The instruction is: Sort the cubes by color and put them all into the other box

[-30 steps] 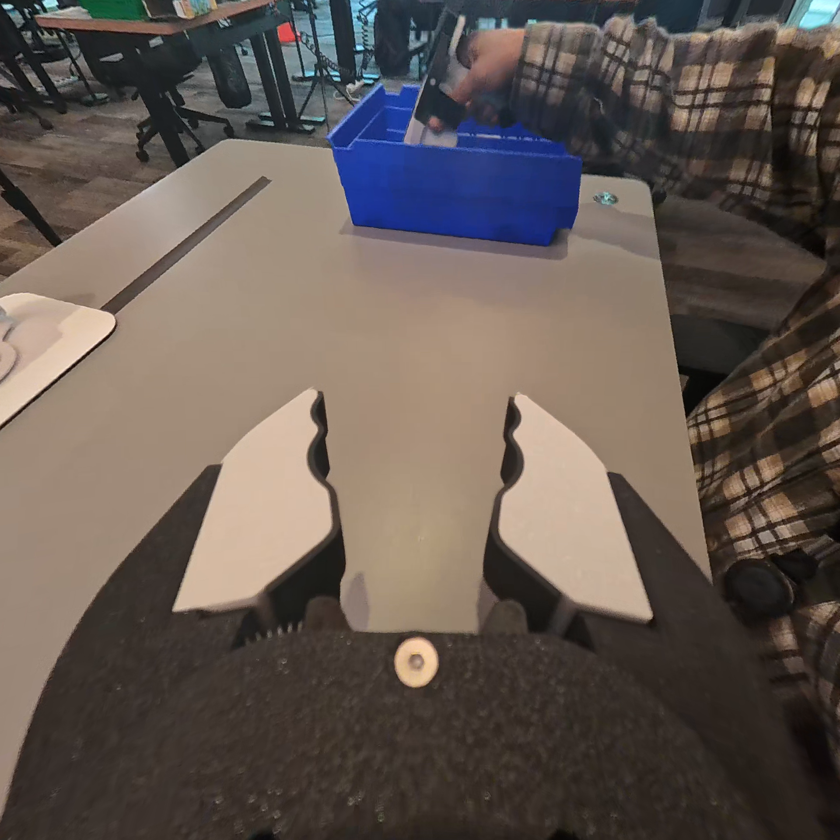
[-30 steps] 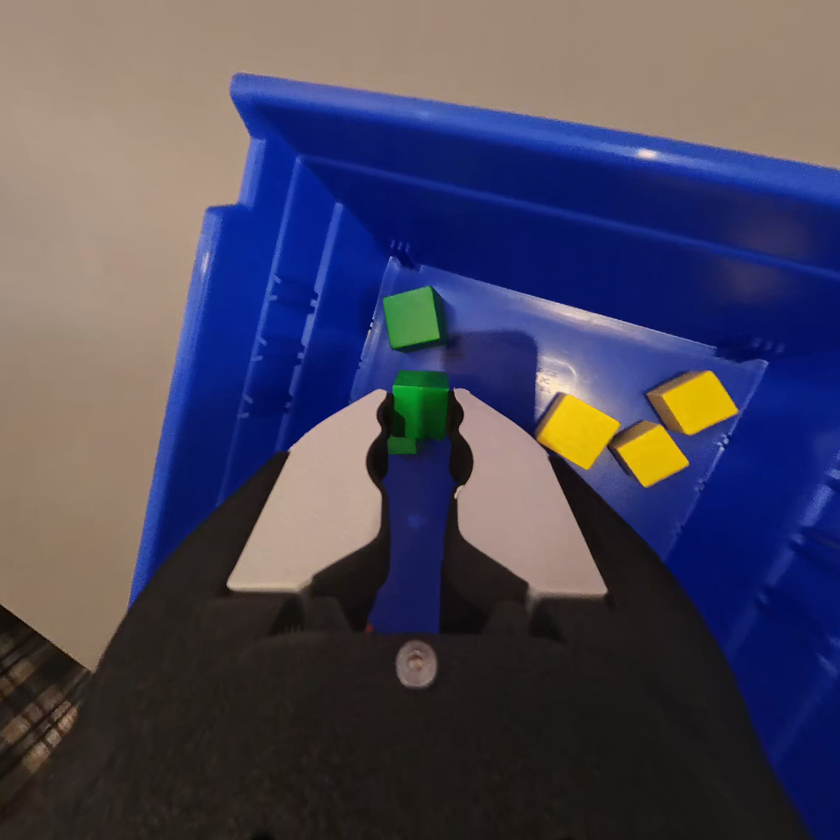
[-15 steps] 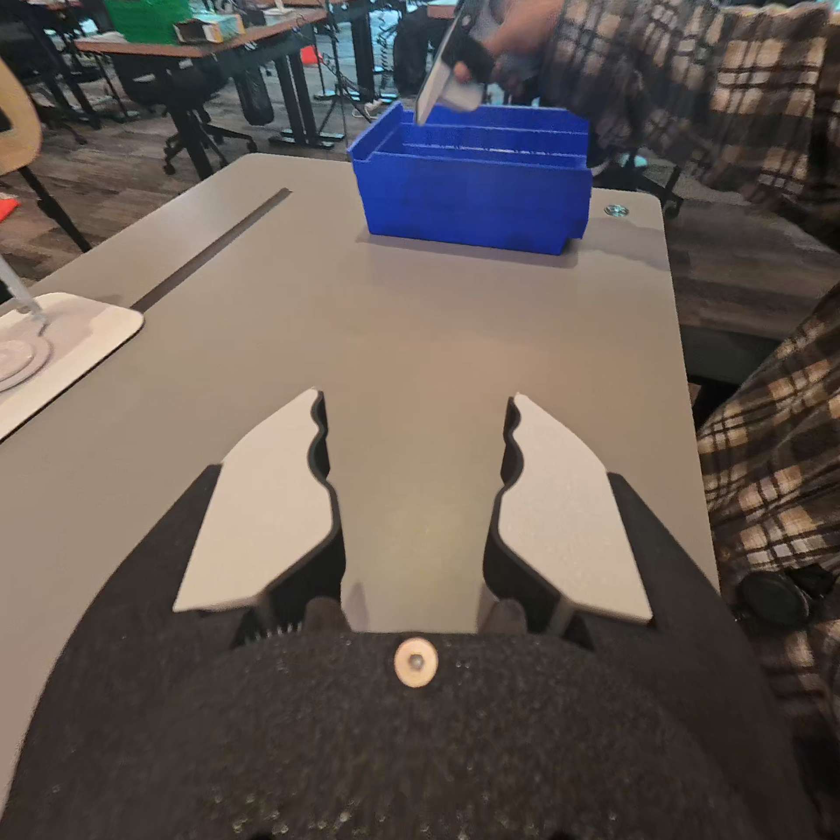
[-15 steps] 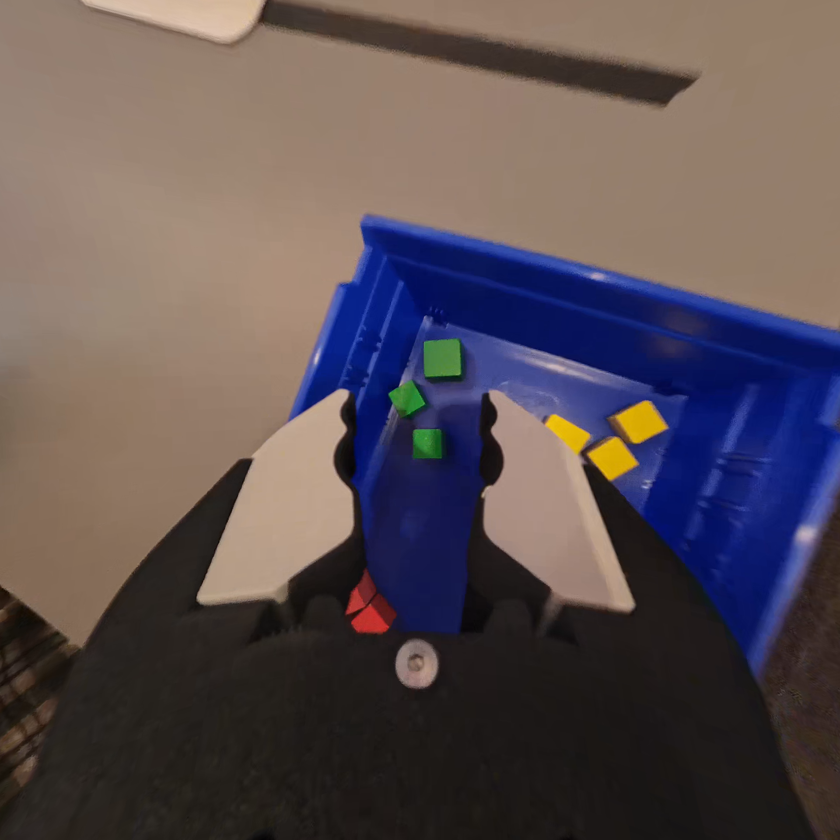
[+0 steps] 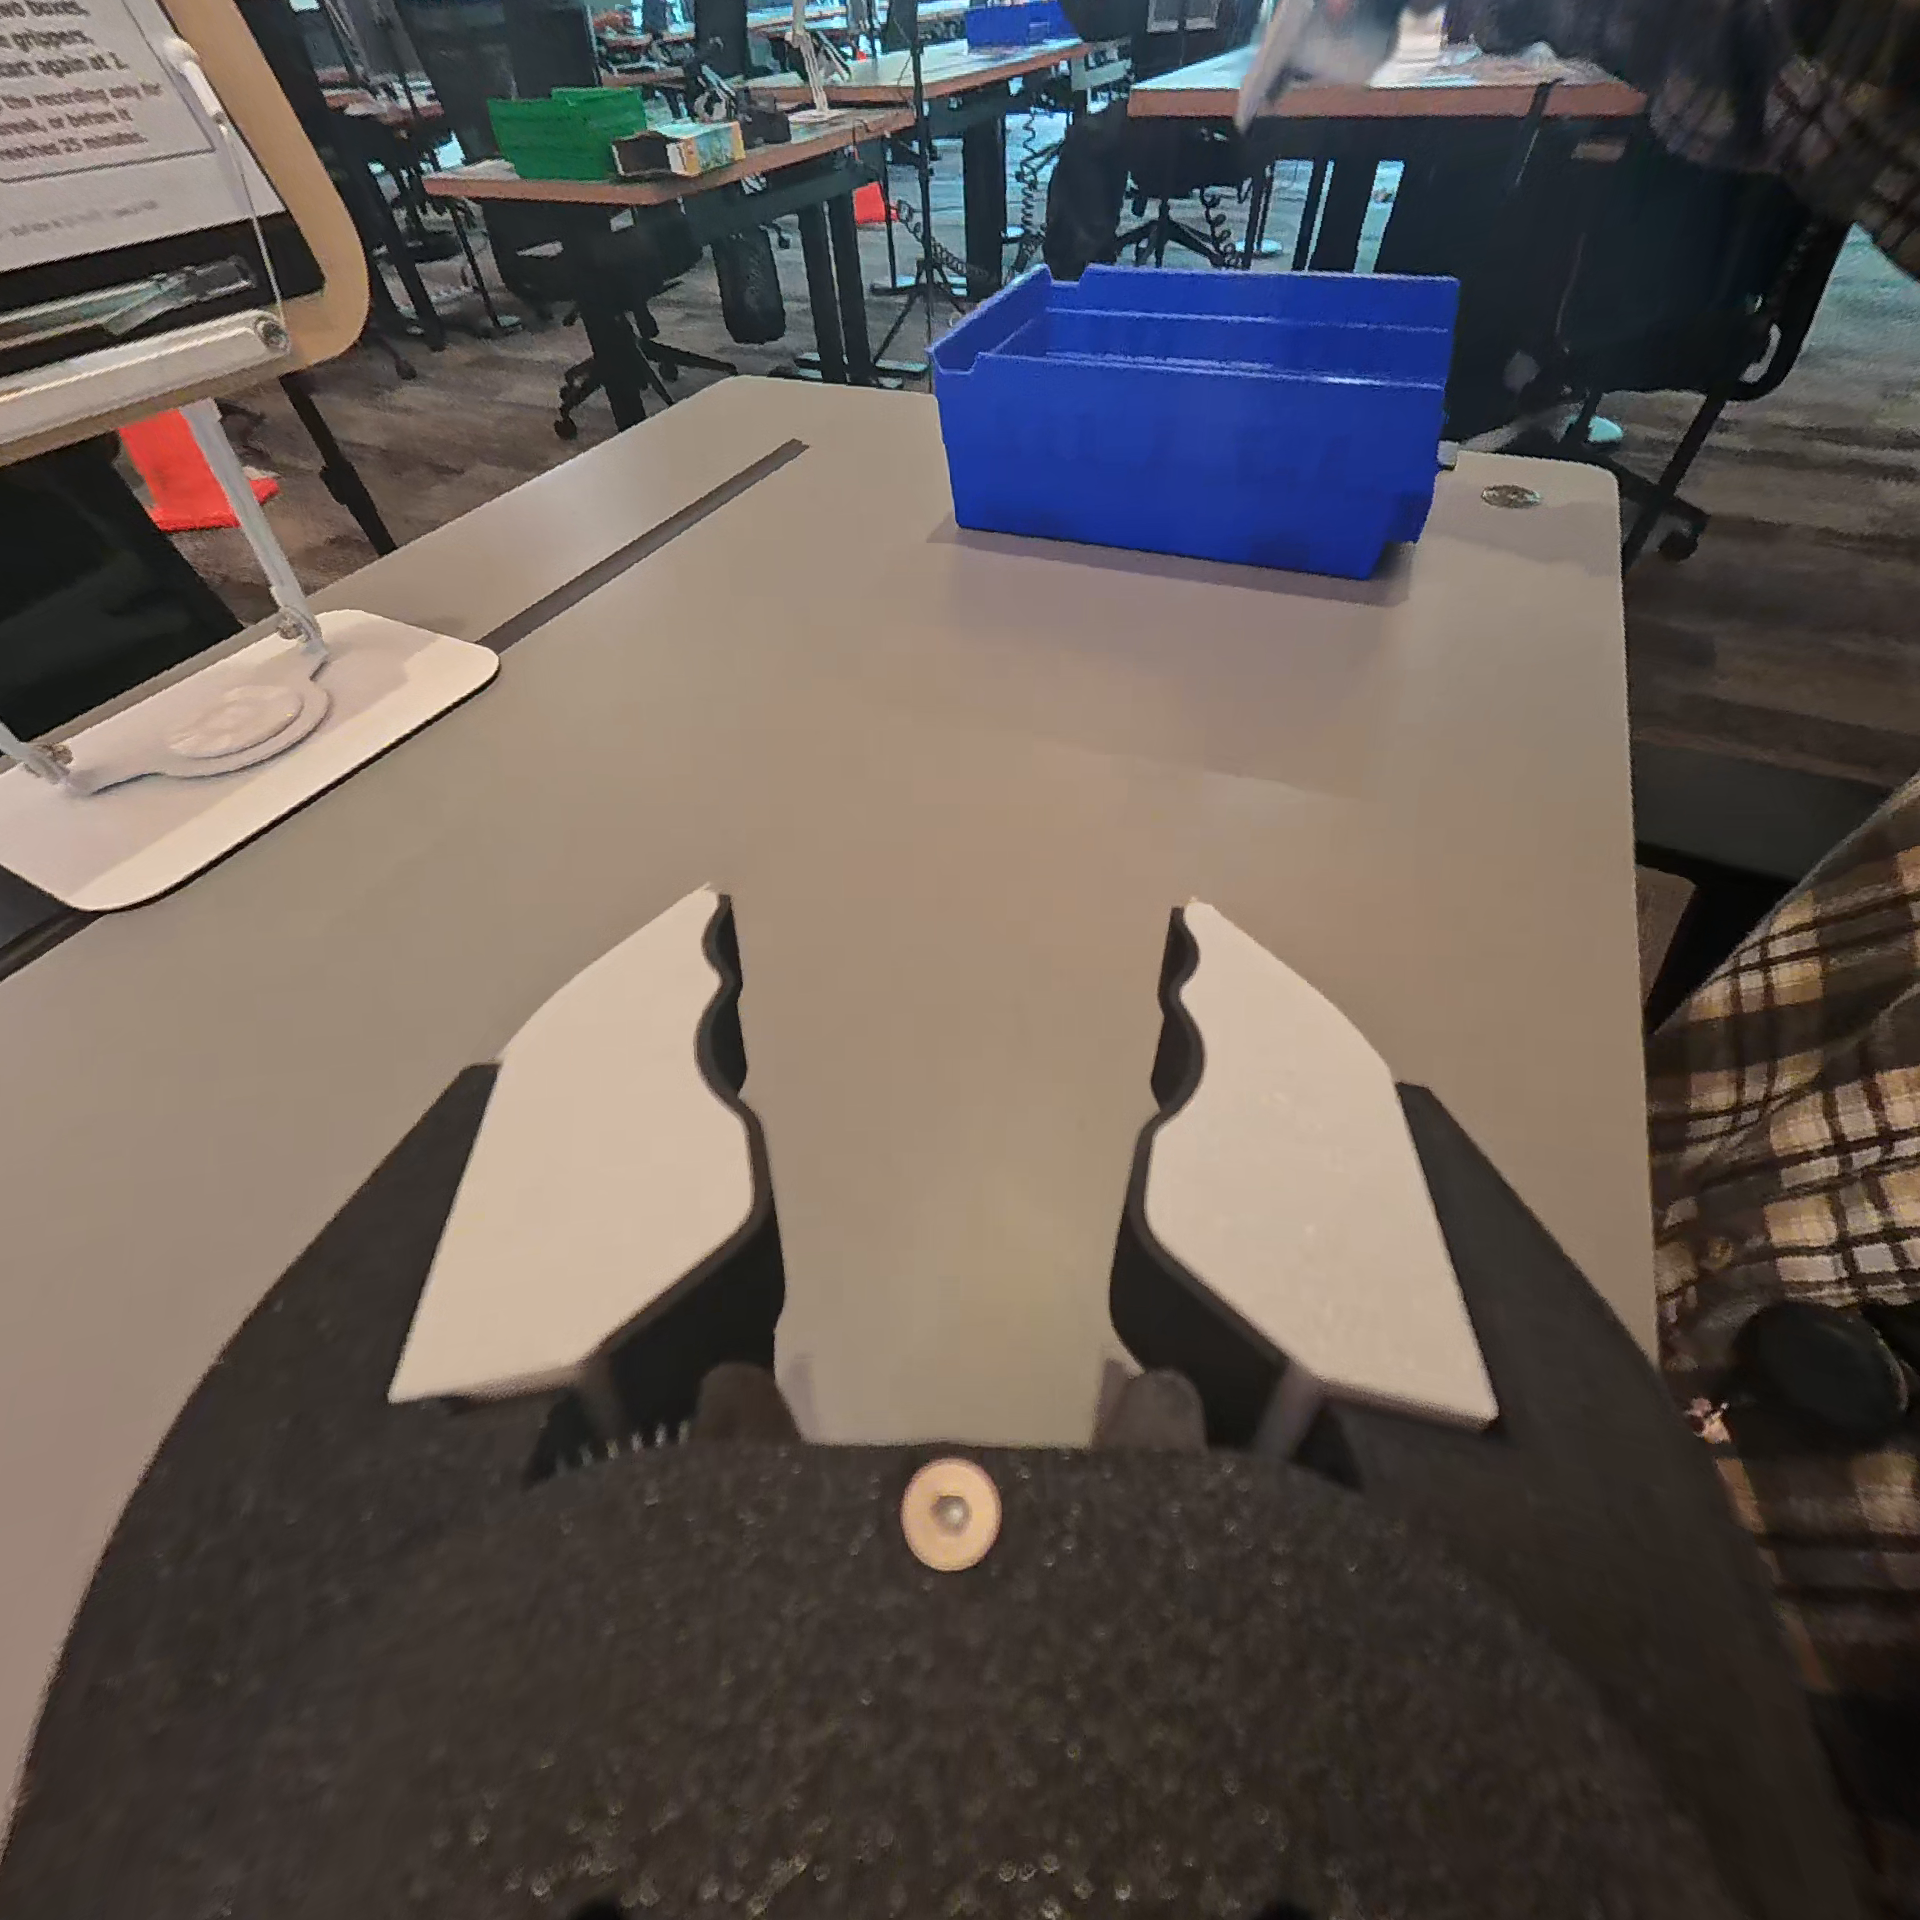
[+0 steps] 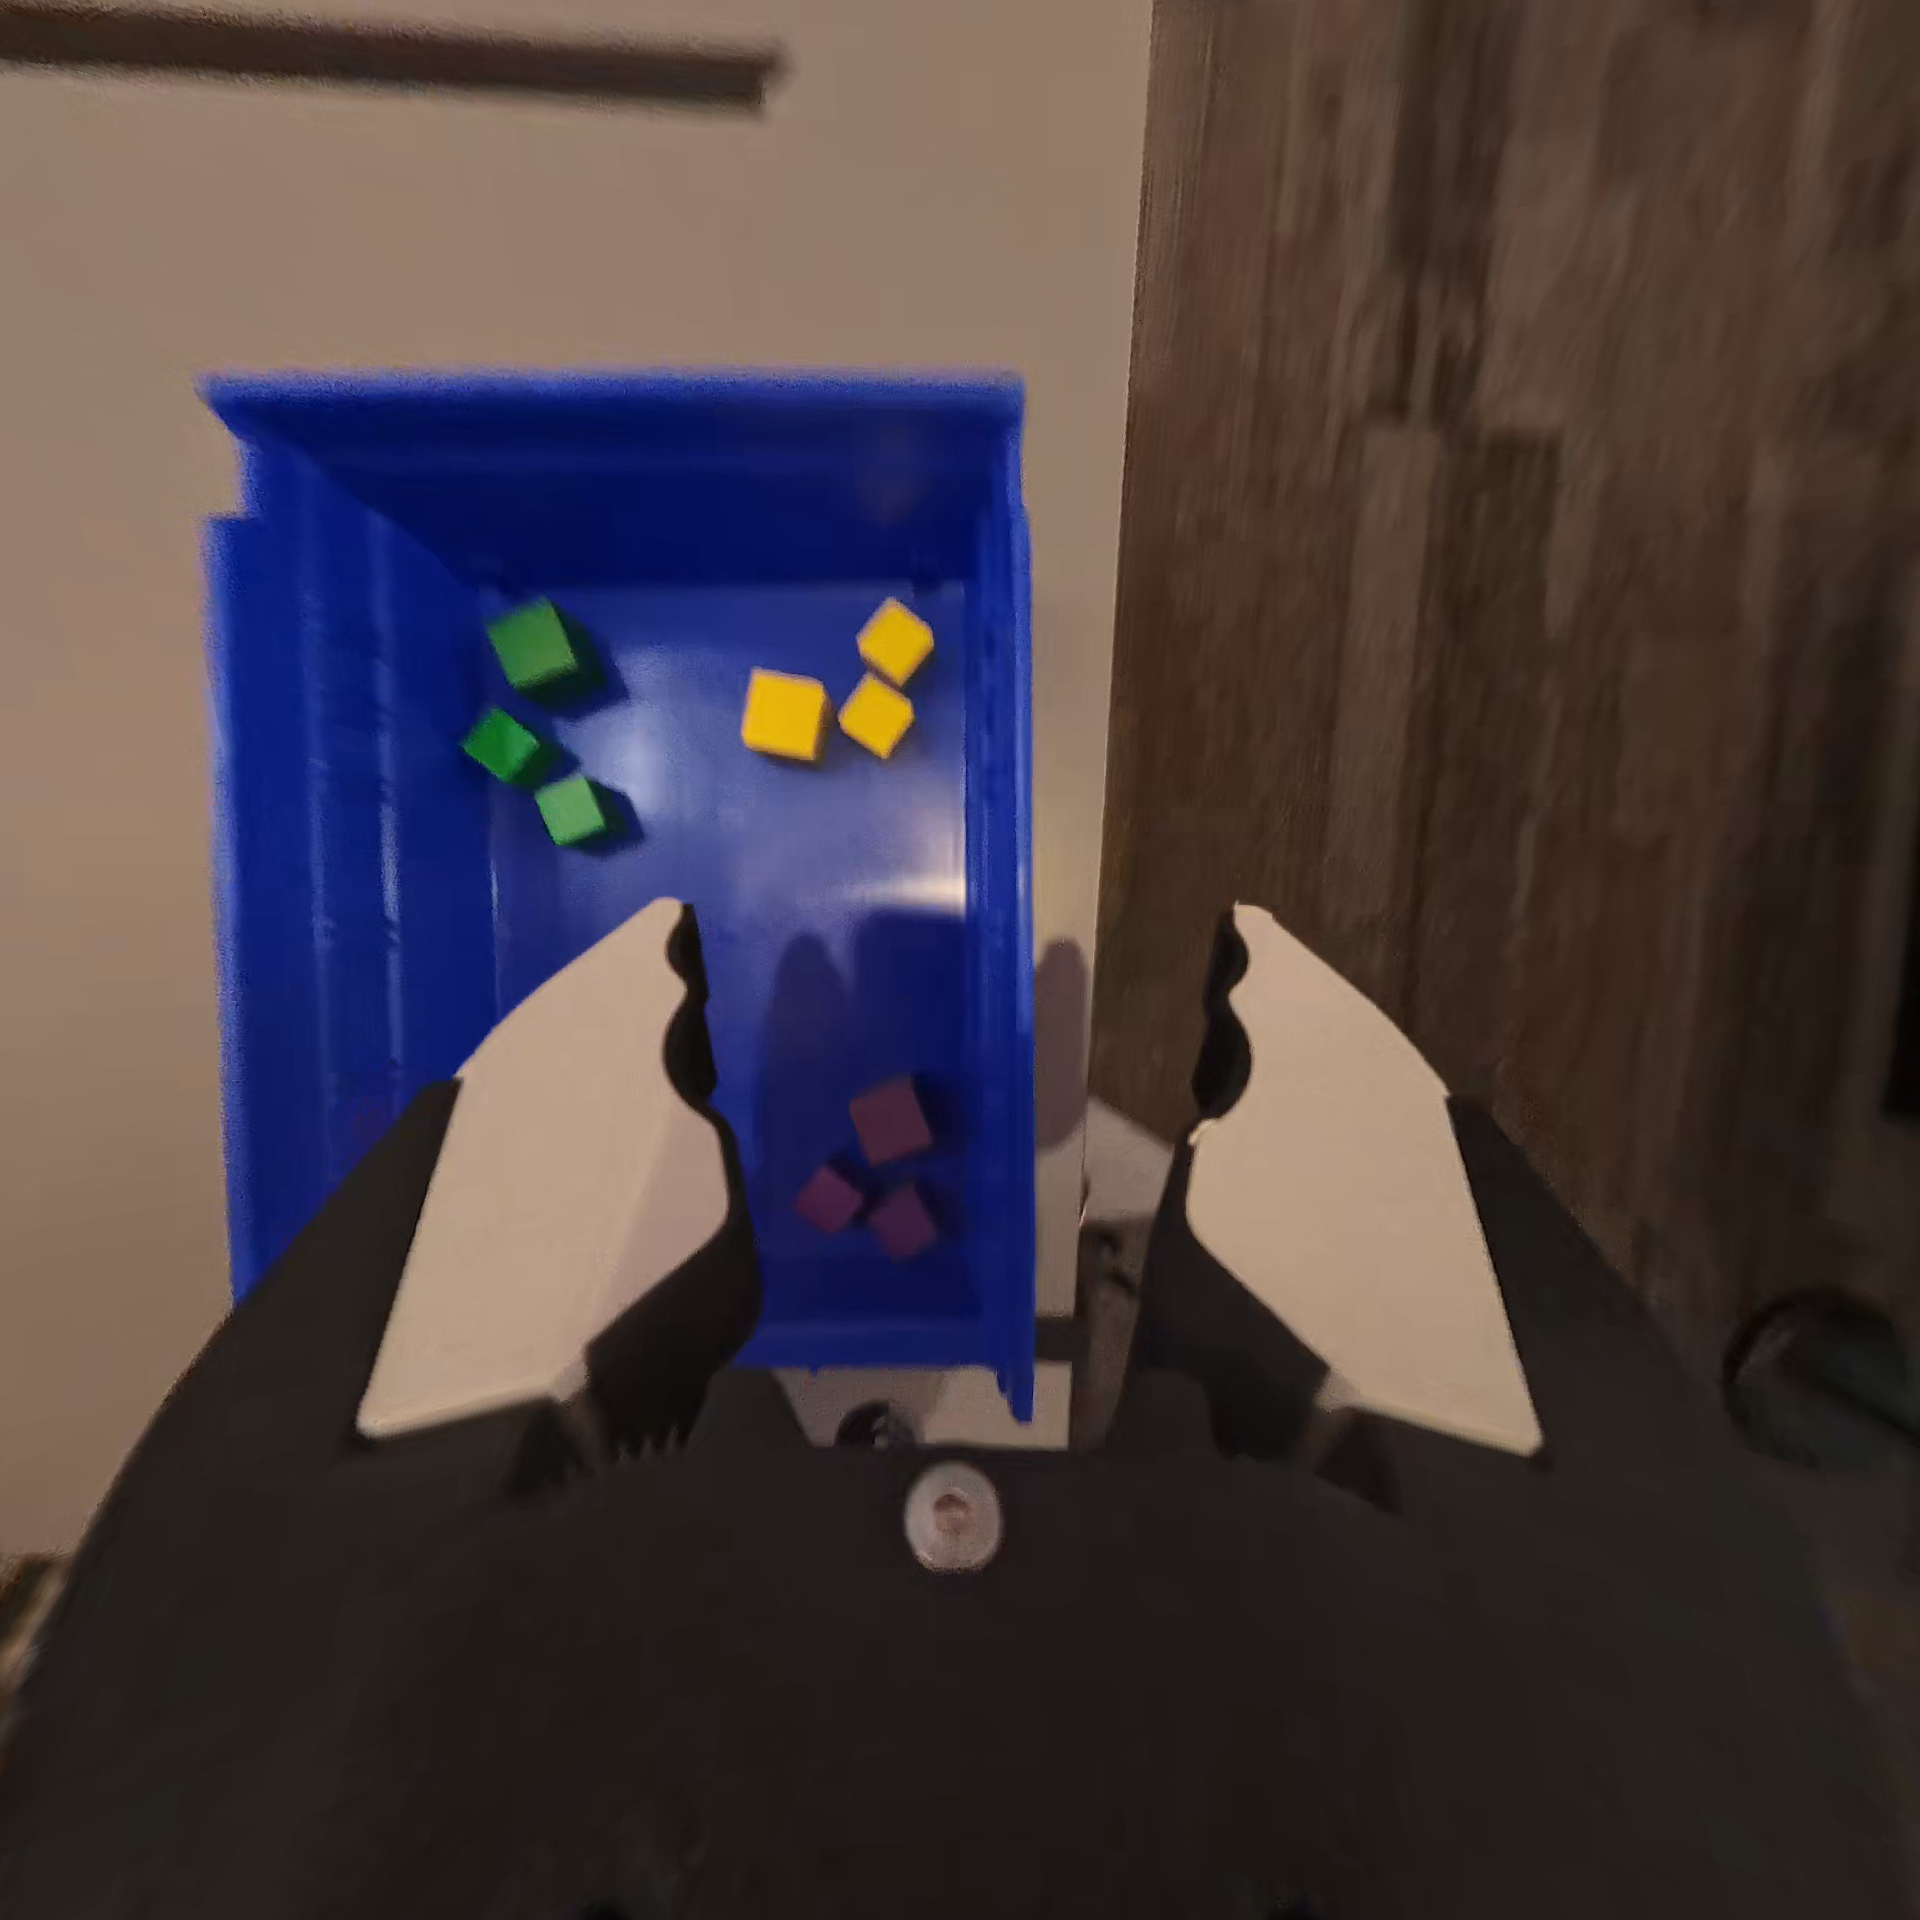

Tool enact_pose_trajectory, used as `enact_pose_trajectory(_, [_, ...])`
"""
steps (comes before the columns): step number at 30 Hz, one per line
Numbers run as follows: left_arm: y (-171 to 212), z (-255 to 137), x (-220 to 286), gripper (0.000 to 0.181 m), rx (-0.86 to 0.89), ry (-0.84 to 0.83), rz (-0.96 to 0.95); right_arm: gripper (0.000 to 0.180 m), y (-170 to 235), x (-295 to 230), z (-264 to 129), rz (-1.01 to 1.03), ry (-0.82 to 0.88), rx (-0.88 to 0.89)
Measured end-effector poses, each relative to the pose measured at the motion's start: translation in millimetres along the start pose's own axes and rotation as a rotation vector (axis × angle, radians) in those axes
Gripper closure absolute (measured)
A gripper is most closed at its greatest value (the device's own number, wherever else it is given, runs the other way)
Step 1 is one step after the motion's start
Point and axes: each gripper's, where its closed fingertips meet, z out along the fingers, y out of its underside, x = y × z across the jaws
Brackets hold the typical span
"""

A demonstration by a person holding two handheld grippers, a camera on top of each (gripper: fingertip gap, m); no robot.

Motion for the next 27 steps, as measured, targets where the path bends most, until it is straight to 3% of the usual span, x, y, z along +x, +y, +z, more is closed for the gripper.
enact_pose_trajectory(9, [4.0, -33.1, 2.2, 0.105, 0.074, -0.067, -0.052, 0.107, 72.4, 17.4, 67.9, 0.122, -0.010, -0.381])
enact_pose_trajectory(12, [6.5, -42.9, 2.3, 0.105, 0.092, -0.087, -0.062, 0.130, 80.2, 13.8, 81.1, 0.145, -0.012, -0.439])
enact_pose_trajectory(15, [8.4, -51.2, 1.7, 0.106, 0.114, -0.103, -0.075, 0.170, 86.5, 5.9, 90.9, 0.171, -0.043, -0.490])
enact_pose_trajectory(22, [10.4, -65.3, 2.1, 0.109, 0.153, -0.120, -0.092, 0.174, 84.1, -0.7, 94.6, 0.165, -0.021, -0.479])
enact_pose_trajectory(27, [9.4, -70.2, 2.6, 0.112, 0.177, -0.127, -0.106, 0.174, 77.2, -34.5, 98.9, 0.117, -0.052, -0.461])
